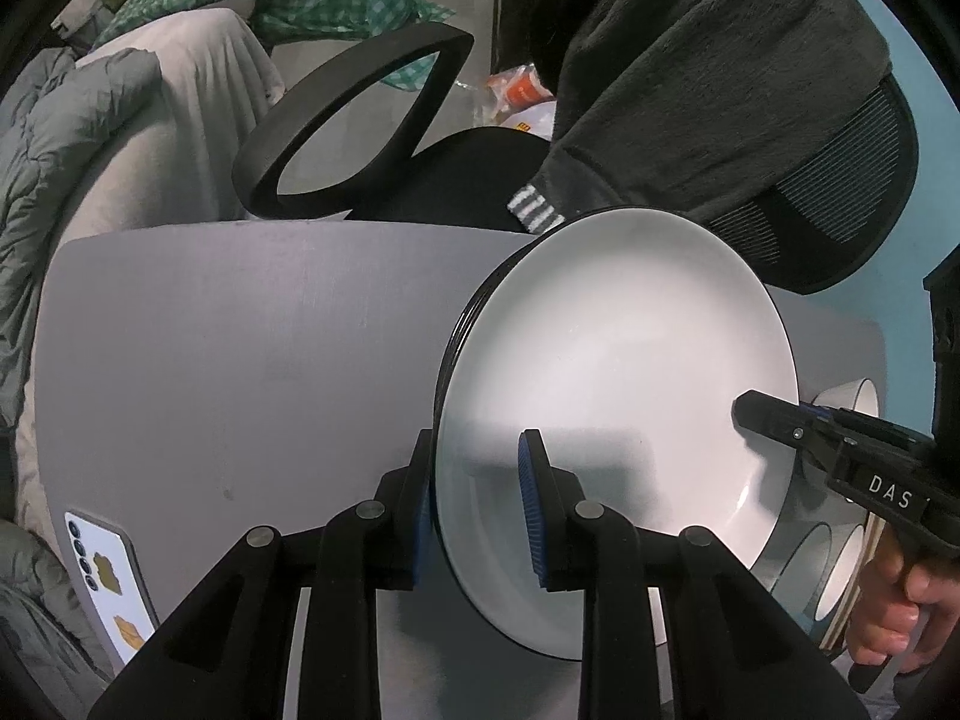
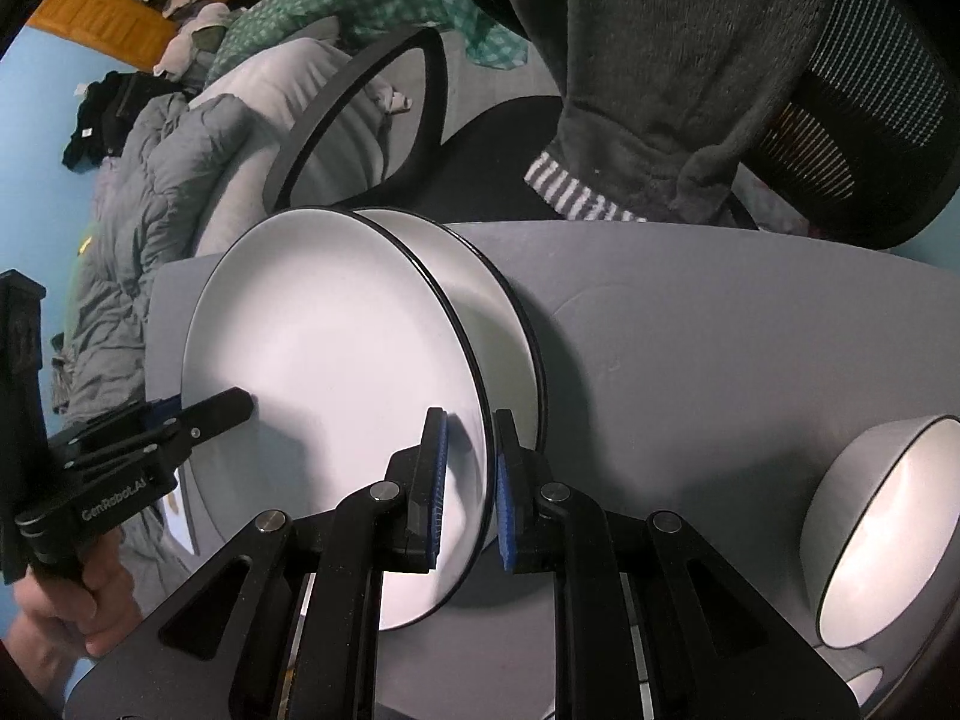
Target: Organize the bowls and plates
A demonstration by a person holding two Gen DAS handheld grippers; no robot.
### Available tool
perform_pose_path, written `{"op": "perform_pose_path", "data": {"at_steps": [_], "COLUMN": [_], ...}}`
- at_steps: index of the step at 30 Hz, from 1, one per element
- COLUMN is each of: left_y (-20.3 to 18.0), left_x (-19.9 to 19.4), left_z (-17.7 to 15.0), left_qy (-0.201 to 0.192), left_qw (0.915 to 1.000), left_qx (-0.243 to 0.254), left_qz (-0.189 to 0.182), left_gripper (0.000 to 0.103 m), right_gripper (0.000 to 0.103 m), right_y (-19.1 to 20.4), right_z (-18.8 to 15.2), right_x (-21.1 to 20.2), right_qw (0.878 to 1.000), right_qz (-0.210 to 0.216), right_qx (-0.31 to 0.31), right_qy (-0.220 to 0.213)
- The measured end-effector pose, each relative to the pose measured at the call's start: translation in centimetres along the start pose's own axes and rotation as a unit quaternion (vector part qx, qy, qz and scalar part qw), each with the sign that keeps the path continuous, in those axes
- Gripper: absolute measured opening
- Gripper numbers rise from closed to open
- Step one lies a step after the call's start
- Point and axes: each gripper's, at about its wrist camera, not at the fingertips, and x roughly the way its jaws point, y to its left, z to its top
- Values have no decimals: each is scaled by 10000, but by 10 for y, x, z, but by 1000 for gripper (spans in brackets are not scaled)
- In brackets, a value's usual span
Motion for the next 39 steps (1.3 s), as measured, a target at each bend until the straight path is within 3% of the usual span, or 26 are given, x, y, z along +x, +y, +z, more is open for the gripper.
{"op": "perform_pose_path", "data": {"at_steps": [18,26,29,34,39], "left_y": [1,1,-1,-6,-11], "left_x": [14,12,10,3,-7], "left_z": [2,4,4,7,5], "left_qy": [163,47,-14,-149,-279], "left_qw": [9997,9997,9997,9994,9991], "left_qx": [42,172,209,271,318], "left_qz": [162,138,140,142,82], "left_gripper": [25,25,31,46,54], "right_gripper": [15,22,29,32,35], "right_y": [-1,14,18,20,26], "right_z": [9,16,19,25,26], "right_x": [12,15,14,13,15], "right_qw": [9995,9966,9958,9943,9921], "right_qz": [-238,-610,-677,-798,-957], "right_qx": [-75,-344,-368,-260,-349], "right_qy": [205,439,495,653,734]}}
